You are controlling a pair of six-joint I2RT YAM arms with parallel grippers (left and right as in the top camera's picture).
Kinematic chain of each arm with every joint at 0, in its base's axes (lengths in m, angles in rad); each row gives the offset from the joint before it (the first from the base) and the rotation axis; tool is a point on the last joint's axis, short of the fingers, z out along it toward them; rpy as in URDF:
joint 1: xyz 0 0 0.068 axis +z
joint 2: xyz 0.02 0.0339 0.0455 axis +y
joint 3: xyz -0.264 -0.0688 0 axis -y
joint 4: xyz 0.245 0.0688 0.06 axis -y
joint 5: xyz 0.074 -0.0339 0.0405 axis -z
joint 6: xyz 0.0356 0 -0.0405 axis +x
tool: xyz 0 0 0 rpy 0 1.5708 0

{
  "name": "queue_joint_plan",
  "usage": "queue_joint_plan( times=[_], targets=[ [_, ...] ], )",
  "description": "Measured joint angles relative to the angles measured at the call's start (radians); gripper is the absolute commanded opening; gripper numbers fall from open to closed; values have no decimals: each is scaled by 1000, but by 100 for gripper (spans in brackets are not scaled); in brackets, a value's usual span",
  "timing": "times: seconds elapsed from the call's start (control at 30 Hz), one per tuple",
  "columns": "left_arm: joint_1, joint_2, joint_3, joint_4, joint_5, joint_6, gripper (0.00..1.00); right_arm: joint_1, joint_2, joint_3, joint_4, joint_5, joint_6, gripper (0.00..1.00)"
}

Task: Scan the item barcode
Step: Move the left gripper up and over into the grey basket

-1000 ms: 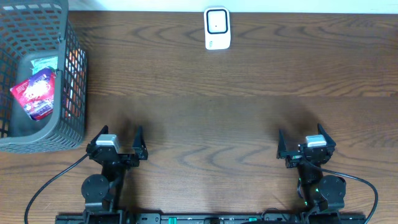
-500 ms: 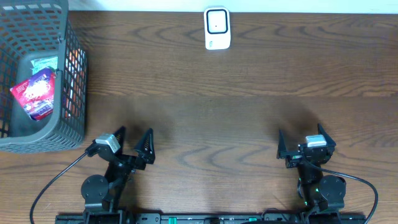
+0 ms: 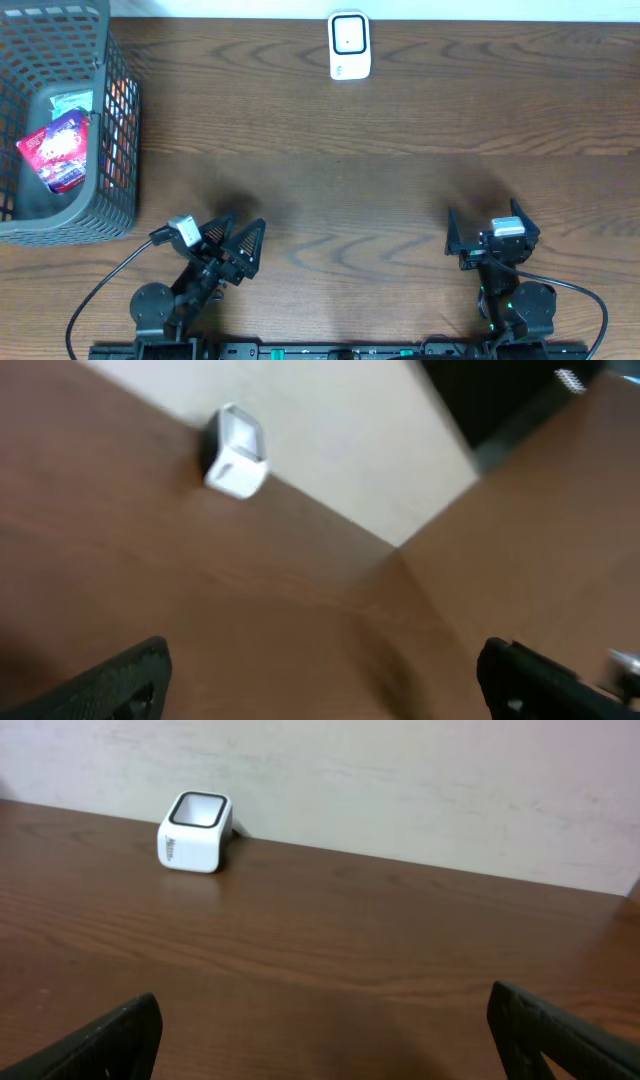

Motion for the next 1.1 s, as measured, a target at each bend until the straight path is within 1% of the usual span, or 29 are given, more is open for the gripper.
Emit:
queue_joint_plan(
  times=[0.23, 0.37, 0.47, 0.57, 0.77, 0.83, 1.0, 1.1],
  targets=[
    [0, 0, 19, 211, 45, -27, 98, 0, 0, 0, 0, 0, 0, 99],
    [0, 0, 91, 221, 32, -14, 98, 0, 1, 0, 0, 0, 0, 99],
    [0, 0, 163, 227, -13, 8, 98, 0, 1, 0, 0, 0, 0, 99],
    [0, 3, 214, 228, -90, 23, 98, 0, 1, 0, 0, 0, 0, 99],
    [0, 80, 323, 227, -317, 80, 98, 0, 2, 0, 0, 0, 0, 99],
    [0, 132, 371, 228, -382, 102, 98, 0, 2, 0, 0, 0, 0, 99],
    [0, 308, 539, 231, -541, 211, 98, 0, 3, 0, 1, 0, 0, 99],
    [-1, 445, 675, 232, -742, 274, 98, 0, 3, 0, 1, 0, 0, 99]
  ],
)
